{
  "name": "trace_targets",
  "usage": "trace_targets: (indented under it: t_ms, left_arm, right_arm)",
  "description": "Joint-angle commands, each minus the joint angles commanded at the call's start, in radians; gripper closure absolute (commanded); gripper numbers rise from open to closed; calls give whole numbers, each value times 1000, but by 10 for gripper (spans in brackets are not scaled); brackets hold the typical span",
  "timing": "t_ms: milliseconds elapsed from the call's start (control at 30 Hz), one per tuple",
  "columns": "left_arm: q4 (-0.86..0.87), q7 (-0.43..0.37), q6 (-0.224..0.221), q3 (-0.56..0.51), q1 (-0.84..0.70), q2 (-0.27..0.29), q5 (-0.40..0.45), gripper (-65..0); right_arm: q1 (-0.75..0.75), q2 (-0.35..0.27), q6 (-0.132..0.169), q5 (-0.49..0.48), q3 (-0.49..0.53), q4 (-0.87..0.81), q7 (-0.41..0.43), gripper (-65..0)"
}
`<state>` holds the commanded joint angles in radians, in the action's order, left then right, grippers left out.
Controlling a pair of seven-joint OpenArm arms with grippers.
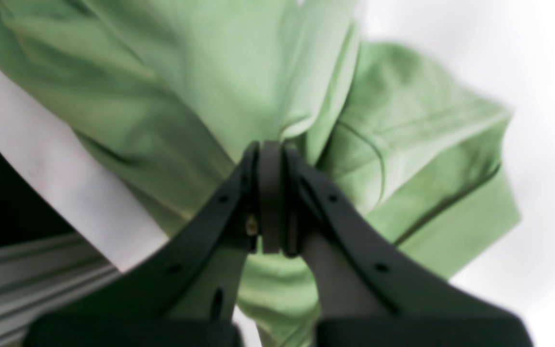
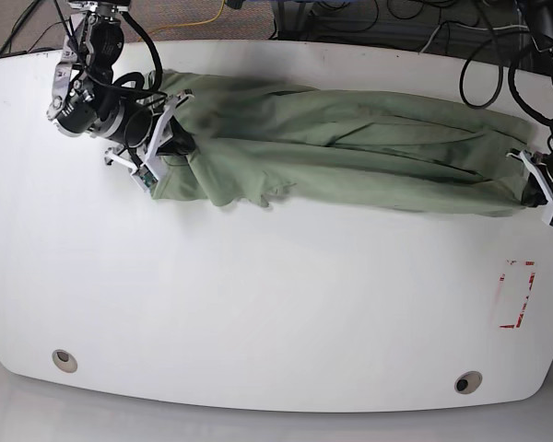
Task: Layout the t-shirt on the table in an organized manner, then fold the t-shirt properly
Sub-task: 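Lift and fold the shirt's hem over toward the collar with both grippers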
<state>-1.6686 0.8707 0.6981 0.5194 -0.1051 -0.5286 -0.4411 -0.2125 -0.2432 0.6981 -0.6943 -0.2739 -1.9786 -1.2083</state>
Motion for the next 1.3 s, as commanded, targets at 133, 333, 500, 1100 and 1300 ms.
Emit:
trace_targets:
  t_ms: [133,333,500,1100,1300]
  left_arm:
    - [0,0,0,0,-26,-2,0,0]
    - [0,0,0,0,-52,-12,0,0]
    - [0,0,0,2,-66,-12,0,0]
    - [2,0,0,2,-110,-14,2,-149]
    - [2,0,0,2,-121,-40,0,-324]
  right_arm:
    - [-21,2,0,0,0,0,0,0]
    - [-26,2,0,0,-3,0,0,0]
    - [-32,-3,0,0,-5,0,0,0]
    - [-72,-3,0,9,-6,3,0,-130]
    - [-74,-8,0,11,-6,5,0,-452]
